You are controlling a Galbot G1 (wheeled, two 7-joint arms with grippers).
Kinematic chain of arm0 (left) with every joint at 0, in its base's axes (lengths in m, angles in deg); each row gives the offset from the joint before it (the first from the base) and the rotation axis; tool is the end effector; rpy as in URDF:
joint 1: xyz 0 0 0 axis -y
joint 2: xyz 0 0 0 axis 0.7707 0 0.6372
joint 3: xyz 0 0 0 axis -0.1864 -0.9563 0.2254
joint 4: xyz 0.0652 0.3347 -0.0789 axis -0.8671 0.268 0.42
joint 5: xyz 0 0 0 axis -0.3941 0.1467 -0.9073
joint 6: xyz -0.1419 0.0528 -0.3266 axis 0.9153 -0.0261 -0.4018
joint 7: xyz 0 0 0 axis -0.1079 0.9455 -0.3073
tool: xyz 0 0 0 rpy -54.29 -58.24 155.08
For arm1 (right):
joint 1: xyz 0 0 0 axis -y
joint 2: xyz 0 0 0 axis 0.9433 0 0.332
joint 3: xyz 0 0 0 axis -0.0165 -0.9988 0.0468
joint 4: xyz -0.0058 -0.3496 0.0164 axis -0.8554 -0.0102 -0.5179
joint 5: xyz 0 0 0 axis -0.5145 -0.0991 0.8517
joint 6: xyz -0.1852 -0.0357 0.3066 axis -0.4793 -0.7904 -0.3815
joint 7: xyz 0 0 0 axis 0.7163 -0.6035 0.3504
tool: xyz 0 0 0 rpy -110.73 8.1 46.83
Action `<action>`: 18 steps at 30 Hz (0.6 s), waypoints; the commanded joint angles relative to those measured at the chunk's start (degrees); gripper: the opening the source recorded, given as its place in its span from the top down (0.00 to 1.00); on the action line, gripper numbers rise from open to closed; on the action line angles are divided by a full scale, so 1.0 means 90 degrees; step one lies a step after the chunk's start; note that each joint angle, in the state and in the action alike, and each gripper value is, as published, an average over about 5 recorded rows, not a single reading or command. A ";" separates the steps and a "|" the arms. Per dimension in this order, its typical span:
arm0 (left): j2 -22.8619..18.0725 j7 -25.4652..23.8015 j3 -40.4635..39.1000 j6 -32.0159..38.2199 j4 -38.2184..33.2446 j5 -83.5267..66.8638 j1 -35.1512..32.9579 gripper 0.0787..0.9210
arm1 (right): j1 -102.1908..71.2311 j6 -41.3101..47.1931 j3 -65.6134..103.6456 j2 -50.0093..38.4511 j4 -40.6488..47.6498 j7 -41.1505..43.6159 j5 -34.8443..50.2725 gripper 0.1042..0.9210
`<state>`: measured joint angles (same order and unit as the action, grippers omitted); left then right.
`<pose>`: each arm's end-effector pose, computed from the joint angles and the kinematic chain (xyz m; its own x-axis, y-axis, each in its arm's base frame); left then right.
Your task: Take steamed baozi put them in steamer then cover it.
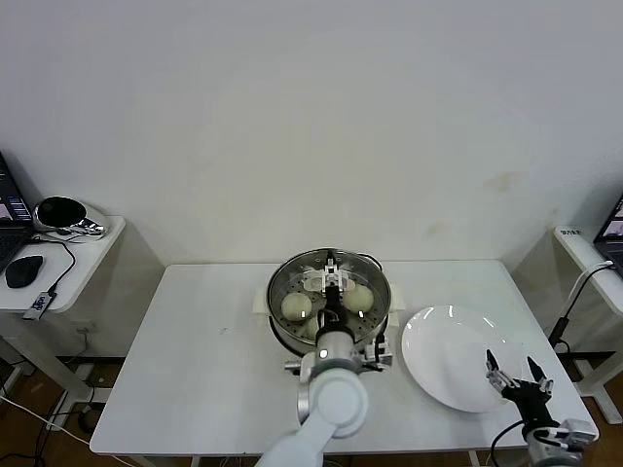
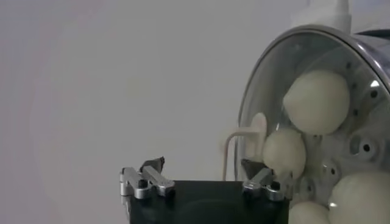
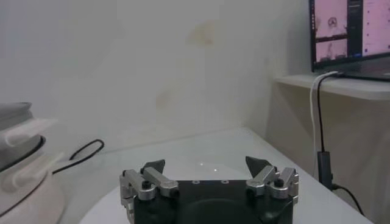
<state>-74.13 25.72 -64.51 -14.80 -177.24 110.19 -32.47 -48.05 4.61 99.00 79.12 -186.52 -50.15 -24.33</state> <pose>0.2959 -0.2349 -0.2296 -0.9959 -0.0044 0.0904 0.0895 0.0986 0.9911 0.1795 -0.1810 -0.3491 -0.9706 0.1409 0.1952 0.1679 0.9773 0.1294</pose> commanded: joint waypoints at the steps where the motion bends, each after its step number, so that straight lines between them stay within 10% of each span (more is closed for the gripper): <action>1: 0.0264 -0.0128 0.0013 -0.0241 -0.0945 0.0010 -0.0540 0.12 | -0.0064 0.0220 -0.0013 0.0004 -0.0103 0.0098 0.0071 0.12; 6: 0.0642 0.0152 0.0317 0.0058 -0.1695 -0.0611 -0.1060 0.12 | -0.0113 0.0208 -0.0106 0.0014 -0.0254 0.0234 0.0053 0.12; 18: 0.1472 0.2884 0.2616 0.2498 -0.3823 -0.6291 -0.3195 0.12 | -0.0298 -0.0336 -0.0540 0.0108 -0.0368 0.0402 -0.0097 0.12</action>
<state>-66.64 33.29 -56.43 -14.80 -195.76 94.32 -44.32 -49.62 4.56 96.77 79.57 -189.30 -47.90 -24.10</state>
